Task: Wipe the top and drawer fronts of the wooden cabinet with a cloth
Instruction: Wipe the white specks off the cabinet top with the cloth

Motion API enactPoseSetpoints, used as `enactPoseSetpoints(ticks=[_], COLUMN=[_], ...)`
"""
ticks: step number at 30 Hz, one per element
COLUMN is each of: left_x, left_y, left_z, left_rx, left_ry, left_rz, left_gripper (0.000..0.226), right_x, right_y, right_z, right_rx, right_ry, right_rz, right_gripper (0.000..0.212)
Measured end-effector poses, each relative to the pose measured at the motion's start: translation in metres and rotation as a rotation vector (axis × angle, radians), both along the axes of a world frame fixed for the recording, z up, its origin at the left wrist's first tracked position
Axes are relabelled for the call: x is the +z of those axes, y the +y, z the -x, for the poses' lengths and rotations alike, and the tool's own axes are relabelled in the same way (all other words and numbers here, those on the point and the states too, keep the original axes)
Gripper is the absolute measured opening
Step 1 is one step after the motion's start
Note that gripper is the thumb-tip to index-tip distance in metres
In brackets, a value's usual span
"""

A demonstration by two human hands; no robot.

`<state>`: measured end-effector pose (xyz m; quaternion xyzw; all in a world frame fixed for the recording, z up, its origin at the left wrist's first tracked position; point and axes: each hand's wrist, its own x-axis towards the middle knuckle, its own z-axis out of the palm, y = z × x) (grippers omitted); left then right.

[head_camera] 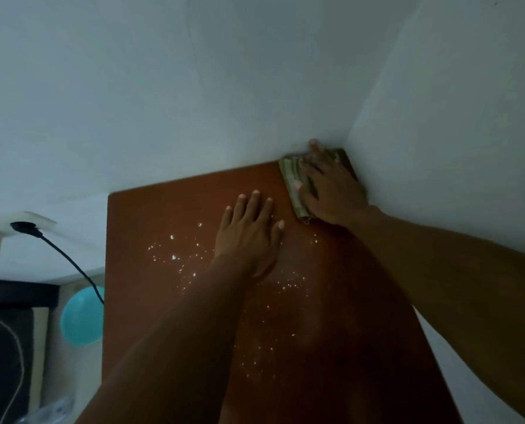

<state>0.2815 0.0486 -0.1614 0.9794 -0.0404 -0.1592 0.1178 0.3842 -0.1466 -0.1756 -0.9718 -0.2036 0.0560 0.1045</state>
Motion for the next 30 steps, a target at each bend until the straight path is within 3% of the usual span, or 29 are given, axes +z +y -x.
enactPoseSetpoints(ticks=[12, 22, 30], left_x=[-0.003, -0.007, -0.013], left_y=[0.004, 0.008, -0.002], left_z=[-0.008, 0.001, 0.077], left_rx=[0.007, -0.06, -0.102], left_ry=[-0.025, -0.034, -0.106], left_rz=[0.025, -0.046, -0.068], left_gripper=[0.059, 0.061, 0.063], right_x=[-0.019, -0.024, -0.025], right_y=[0.001, -0.014, -0.023], right_z=[0.014, 0.133, 0.214], right_rx=[-0.002, -0.033, -0.089], right_ry=[-0.006, -0.049, -0.047], right_rz=[0.141, 0.169, 0.159], right_gripper=[0.062, 0.061, 0.061])
